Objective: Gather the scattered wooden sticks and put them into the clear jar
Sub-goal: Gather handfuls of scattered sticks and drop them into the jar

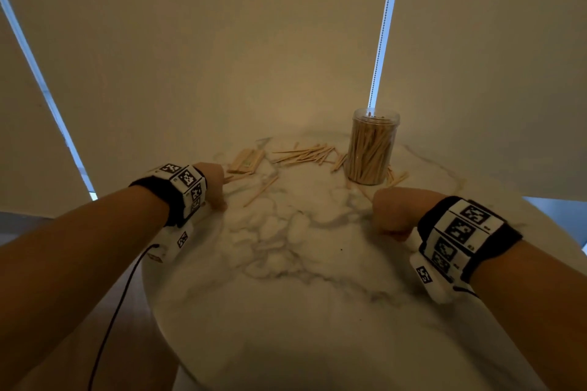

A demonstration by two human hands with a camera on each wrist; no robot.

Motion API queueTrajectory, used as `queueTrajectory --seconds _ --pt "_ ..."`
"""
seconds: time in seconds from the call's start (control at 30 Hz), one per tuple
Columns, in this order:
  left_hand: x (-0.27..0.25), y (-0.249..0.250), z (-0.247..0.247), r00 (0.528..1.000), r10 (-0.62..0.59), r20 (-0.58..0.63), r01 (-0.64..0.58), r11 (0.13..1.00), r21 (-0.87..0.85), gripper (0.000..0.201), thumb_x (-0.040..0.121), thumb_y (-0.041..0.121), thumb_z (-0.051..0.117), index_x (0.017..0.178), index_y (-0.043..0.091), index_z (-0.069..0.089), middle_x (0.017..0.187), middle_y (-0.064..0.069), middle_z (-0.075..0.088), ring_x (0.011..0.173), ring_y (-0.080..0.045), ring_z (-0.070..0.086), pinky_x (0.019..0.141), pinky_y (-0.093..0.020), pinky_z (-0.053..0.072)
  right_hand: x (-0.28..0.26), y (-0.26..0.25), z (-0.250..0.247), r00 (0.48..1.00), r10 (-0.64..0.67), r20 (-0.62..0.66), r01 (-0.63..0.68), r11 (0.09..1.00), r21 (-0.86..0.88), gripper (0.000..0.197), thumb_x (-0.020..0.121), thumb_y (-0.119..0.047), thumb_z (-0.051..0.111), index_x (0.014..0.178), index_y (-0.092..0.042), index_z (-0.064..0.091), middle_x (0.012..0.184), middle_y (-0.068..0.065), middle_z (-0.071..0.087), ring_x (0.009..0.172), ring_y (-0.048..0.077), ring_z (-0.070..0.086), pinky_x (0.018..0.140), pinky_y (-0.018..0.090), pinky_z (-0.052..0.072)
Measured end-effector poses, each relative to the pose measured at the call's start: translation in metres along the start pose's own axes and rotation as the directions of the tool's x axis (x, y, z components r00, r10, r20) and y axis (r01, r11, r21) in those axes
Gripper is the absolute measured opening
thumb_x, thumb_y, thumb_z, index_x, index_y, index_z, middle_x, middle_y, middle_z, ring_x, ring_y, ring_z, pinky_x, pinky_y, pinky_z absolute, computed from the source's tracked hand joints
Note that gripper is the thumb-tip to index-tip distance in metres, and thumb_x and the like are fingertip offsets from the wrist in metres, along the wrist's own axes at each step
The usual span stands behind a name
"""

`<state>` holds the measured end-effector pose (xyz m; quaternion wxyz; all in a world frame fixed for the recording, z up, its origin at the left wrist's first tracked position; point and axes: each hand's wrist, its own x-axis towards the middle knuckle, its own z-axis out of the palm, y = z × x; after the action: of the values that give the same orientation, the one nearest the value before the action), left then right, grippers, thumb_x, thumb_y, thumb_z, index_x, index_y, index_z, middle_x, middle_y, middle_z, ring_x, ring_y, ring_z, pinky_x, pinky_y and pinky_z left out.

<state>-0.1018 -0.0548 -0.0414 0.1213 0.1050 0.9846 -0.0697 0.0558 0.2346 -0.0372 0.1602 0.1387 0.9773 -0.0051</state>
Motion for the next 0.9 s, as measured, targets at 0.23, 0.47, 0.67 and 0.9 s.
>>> queueTrajectory --seconds 0.23,0.47,0.67,0.9 --pt "0.011 0.02 0.006 0.991 0.131 -0.013 -0.131 0.975 -0.18 0.033 0.089 0.031 0.069 0.092 -0.001 0.076 0.089 -0.013 0.074 0.075 -0.024 0.068 0.075 -0.033 0.058 0.015 0.055 -0.02 0.953 0.149 -0.263 -0.003 0.875 0.483 0.031 0.097 -0.014 0.049 0.116 0.004 0.065 0.089 0.013 0.06 0.077 0.026 0.056 0.065 0.032 0.048" --pt "0.03 0.057 -0.004 0.97 0.149 -0.19 -0.204 0.927 -0.315 0.035 0.105 0.034 0.042 0.101 0.001 0.054 0.099 -0.014 0.063 0.075 -0.027 0.059 0.069 -0.036 0.054 0.016 0.139 -0.023 0.933 0.316 -0.17 -0.255 0.918 0.303 0.016 0.091 -0.017 0.062 0.089 -0.002 0.065 0.087 0.009 0.063 0.073 0.024 0.057 0.063 0.03 0.049" --pt "0.059 0.058 -0.004 0.976 0.155 -0.155 -0.161 0.987 -0.028 0.046 0.1 0.048 0.05 0.078 0.008 0.053 0.078 -0.008 0.053 0.066 -0.021 0.048 0.064 -0.03 0.038 0.016 0.182 -0.01 0.932 0.362 0.002 -0.362 0.932 -0.026 0.054 0.083 -0.008 0.072 0.134 -0.017 0.056 0.14 0.008 0.053 0.124 0.028 0.051 0.099 0.036 0.047" --pt "0.063 0.07 -0.007 0.99 0.117 -0.074 -0.116 0.993 0.025 0.037 0.096 0.042 0.06 0.097 0.006 0.066 0.08 -0.004 0.06 0.07 -0.019 0.054 0.067 -0.027 0.042 0.044 0.158 -0.005 0.978 0.18 -0.104 -0.193 0.973 -0.13 0.022 0.095 -0.016 0.057 0.108 -0.004 0.068 0.099 0.008 0.064 0.088 0.025 0.057 0.071 0.028 0.044"
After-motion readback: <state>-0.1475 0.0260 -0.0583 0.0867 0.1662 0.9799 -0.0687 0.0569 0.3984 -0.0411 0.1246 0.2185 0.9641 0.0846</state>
